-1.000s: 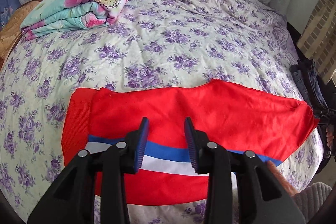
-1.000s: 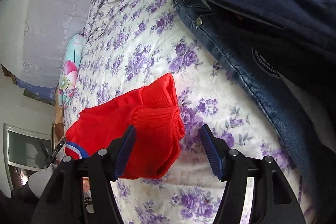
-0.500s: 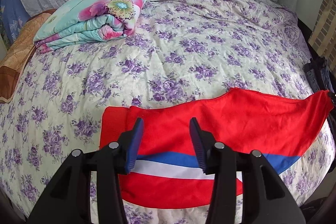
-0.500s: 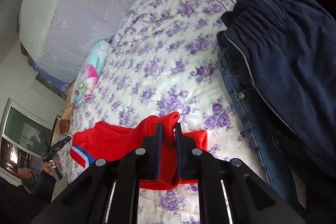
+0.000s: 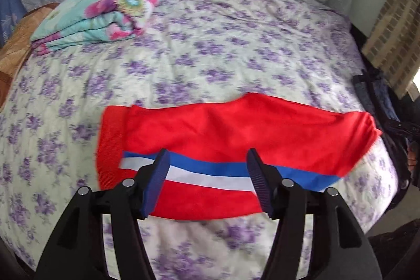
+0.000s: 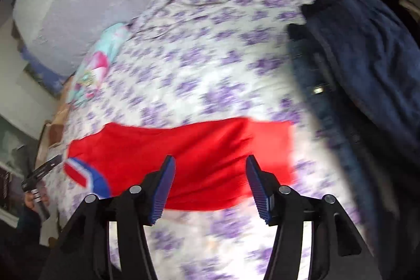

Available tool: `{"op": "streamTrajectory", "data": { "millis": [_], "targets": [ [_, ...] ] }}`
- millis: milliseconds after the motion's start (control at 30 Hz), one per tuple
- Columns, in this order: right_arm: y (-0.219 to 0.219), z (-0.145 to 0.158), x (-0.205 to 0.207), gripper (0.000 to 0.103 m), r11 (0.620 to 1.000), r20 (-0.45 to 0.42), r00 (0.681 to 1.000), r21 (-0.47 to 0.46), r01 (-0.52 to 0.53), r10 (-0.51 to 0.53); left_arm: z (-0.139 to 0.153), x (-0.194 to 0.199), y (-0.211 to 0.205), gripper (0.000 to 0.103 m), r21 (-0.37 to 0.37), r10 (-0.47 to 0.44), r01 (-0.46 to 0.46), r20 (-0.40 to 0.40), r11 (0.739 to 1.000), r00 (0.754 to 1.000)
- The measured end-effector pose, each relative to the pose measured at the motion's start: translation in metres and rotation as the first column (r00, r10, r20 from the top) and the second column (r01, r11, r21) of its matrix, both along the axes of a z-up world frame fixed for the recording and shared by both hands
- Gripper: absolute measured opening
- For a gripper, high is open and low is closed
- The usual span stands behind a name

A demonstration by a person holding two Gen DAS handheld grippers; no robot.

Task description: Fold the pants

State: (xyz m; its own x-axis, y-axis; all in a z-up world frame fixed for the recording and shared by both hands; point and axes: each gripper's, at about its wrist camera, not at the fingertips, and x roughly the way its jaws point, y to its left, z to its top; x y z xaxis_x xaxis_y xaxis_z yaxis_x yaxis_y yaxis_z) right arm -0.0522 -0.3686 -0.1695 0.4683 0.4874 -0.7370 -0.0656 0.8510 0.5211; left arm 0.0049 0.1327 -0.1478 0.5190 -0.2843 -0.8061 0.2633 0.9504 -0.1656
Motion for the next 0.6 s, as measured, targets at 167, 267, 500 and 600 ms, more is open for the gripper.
{"op": "streamTrajectory", "data": {
  "millis": [167, 267, 500, 600],
  "targets": [
    [0.117, -0.054, -0.02, 0.061, 0.934, -0.099, 0.958, 0.268, -0.236, 0.271, -0.019, -0.034, -0.051, 0.062, -0.052, -0.1, 0.098, -0.047, 0.994, 0.994],
    [0.146, -0.085, -0.016, 0.061, 0.932, -0.124, 0.956, 0.288, -0.222, 0.266, -0.022, -0.043, -0.046, 0.062, -0.031, -0.069, 0.067, -0.068, 0.997, 0.995],
    [0.153, -0.109, -0.007, 0.061, 0.945, -0.083, 0.996, 0.326, -0.012, 0.041, 0.004, -0.045, 0.025, 0.062, 0.034, 0.134, -0.134, 0.008, 0.99, 0.991],
    [0.155, -0.106, -0.002, 0.053, 0.933, -0.061, 0.997, 0.353, 0.07, -0.052, 0.012, -0.023, 0.052, 0.062, 0.037, 0.174, -0.176, 0.039, 0.984, 0.984]
  ]
}}
